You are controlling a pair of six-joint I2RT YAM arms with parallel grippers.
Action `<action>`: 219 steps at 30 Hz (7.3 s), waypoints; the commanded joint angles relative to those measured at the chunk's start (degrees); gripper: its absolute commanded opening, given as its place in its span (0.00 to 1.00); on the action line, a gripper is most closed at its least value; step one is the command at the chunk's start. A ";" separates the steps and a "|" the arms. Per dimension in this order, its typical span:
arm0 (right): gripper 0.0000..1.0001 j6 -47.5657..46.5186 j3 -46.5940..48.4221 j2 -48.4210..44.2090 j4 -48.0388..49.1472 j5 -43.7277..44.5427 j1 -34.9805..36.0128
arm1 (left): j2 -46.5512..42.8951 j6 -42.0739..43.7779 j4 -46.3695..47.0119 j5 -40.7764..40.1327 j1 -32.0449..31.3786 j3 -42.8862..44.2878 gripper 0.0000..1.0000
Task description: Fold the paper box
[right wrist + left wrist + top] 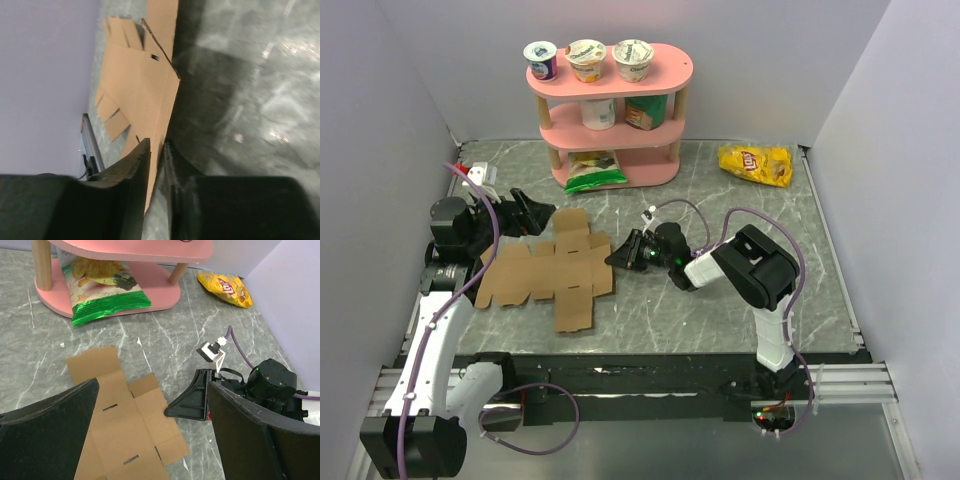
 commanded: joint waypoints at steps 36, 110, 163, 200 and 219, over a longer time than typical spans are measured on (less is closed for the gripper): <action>0.00 -59.56 32.03 -33.04 -88.91 -19.48 -18.59 | 6.25 0.20 11.11 22.96 -0.10 8.41 0.96; 0.99 -58.34 5.67 -60.64 -53.60 -13.75 -17.80 | 0.45 22.62 11.64 -21.95 -44.92 -8.11 0.01; 0.00 -70.47 8.38 -38.59 -60.88 24.54 2.94 | 15.50 -6.27 0.48 -29.49 -37.98 -2.03 0.96; 0.00 -70.39 22.81 -26.01 -72.06 45.46 17.69 | 17.24 -20.80 21.04 -28.27 -37.89 -27.88 0.17; 0.00 -60.81 23.60 -18.54 -75.84 58.38 27.29 | 14.53 -22.82 20.08 -31.61 -37.89 -28.76 0.45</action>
